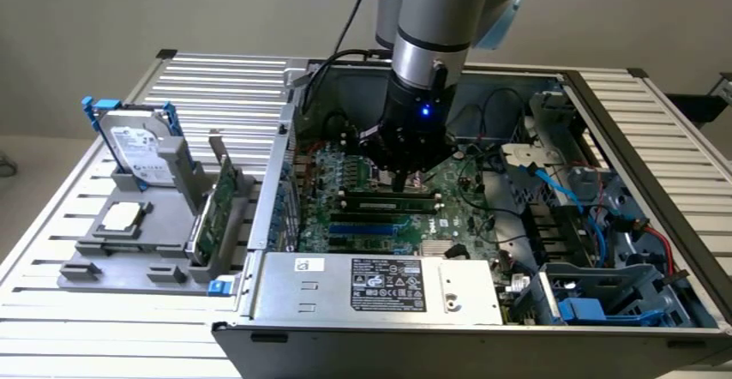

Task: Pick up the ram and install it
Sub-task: 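Press down the ram until it locks into place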

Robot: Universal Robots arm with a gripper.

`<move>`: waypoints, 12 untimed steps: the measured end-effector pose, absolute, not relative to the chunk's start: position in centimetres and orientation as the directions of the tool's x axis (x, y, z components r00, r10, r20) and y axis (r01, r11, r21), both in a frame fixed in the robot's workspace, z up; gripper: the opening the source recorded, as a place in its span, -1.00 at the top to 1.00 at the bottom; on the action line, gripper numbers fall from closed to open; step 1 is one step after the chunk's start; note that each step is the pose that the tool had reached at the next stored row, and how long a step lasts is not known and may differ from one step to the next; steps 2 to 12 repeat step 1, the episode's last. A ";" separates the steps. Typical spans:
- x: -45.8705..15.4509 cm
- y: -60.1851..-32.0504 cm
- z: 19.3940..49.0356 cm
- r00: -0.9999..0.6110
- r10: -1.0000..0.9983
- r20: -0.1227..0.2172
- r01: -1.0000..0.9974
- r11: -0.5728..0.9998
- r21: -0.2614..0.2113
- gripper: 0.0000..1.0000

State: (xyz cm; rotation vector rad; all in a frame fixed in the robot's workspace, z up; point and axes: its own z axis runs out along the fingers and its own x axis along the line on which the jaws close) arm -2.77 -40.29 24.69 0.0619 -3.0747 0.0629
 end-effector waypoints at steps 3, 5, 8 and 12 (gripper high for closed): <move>-2.8 -40.3 24.7 -0.997 -0.039 0.066 -0.042 0.998 -0.039 0.79; -2.8 -40.3 24.7 -0.997 -0.039 0.066 -0.042 0.998 -0.039 0.79; -2.8 -40.3 24.7 -0.997 -0.039 0.066 -0.042 0.998 -0.039 0.79; -2.8 -40.3 24.7 -0.997 -0.039 0.066 -0.042 0.998 -0.039 0.79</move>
